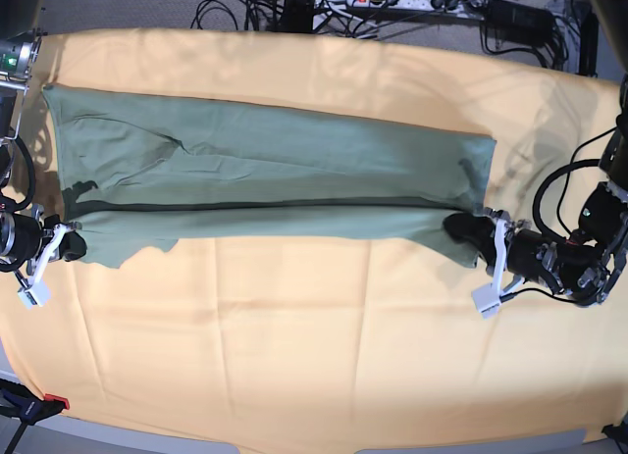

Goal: Fold the T-shirt properly
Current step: 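Fold the hem over toward the collar with both grippers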

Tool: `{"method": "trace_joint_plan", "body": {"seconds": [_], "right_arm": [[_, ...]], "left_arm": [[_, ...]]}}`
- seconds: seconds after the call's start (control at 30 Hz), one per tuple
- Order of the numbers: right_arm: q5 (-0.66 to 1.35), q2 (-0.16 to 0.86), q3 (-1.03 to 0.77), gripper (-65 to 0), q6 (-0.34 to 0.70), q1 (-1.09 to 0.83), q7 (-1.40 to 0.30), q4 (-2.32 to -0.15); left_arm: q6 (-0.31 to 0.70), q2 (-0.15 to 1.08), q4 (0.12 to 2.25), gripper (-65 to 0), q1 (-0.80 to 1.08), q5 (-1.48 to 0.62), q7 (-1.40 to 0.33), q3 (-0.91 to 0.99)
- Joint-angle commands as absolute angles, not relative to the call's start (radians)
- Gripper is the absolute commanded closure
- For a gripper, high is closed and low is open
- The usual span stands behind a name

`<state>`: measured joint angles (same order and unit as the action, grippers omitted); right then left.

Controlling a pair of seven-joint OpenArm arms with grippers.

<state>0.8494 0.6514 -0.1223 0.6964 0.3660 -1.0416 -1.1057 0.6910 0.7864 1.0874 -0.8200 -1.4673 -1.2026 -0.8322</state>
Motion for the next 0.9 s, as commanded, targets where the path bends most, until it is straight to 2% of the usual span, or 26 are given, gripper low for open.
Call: {"method": "trace_joint_plan", "body": {"seconds": [0.0, 0.17, 0.37, 0.5, 0.53, 0.57, 0.63, 0.67, 0.7, 0.73, 0.87], "right_arm": [[0.864, 0.679, -0.131, 0.0, 0.698, 0.395, -1.033, -1.122], [0.864, 0.679, -0.131, 0.0, 0.698, 0.39, -1.034, -1.122], [0.86, 0.679, -0.131, 0.0, 0.698, 0.374, -1.053, -1.122], [0.857, 0.679, -0.131, 0.0, 0.698, 0.365, -1.06, -1.122], [0.856, 0.679, -0.131, -6.2, 0.698, 0.365, -1.061, -1.122], [0.856, 0.679, -0.131, -15.2, 0.698, 0.365, -1.071, -1.122], [0.858, 0.683, -0.131, -34.3, 0.698, 0.366, -1.086, -1.122], [0.862, 0.686, -0.131, -40.0, 0.698, 0.369, -1.085, -1.122], [0.865, 0.69, -0.131, -41.7, 0.698, 0.371, -1.078, -1.122], [0.87, 0.694, -0.131, -41.7, 0.698, 0.378, -1.071, -1.122], [0.932, 0.696, -0.131, -41.7, 0.698, 0.404, -1.054, -1.122]], "left_arm": [[0.698, 0.801, 1.1, 0.0, -0.855, -1.484, -1.214, -0.821], [0.698, 0.801, 1.108, 0.0, -0.854, -1.484, -1.234, -0.821], [0.698, 0.801, 1.204, 0.0, -0.854, -1.484, -1.371, -0.821], [0.687, 0.801, 1.243, 0.0, -0.854, -1.484, -1.381, -0.821], [0.687, 0.801, 1.243, 0.0, -0.853, -1.484, -1.382, -0.821], [0.687, 0.801, 1.242, -2.4, -0.85, -1.484, -1.382, -0.821], [0.687, 0.801, 1.242, -18.2, -0.838, -1.484, -1.389, -0.821], [0.687, 0.801, 1.242, -26.1, -0.83, -1.484, -1.389, -0.821], [0.687, 0.801, 1.242, -32.7, -0.822, -1.484, -1.388, -0.821], [0.687, 0.801, 1.242, -35.6, -0.812, -1.484, -1.385, -0.821], [0.687, 0.802, 1.242, -35.7, -0.775, -1.484, -1.377, -0.821]]}}
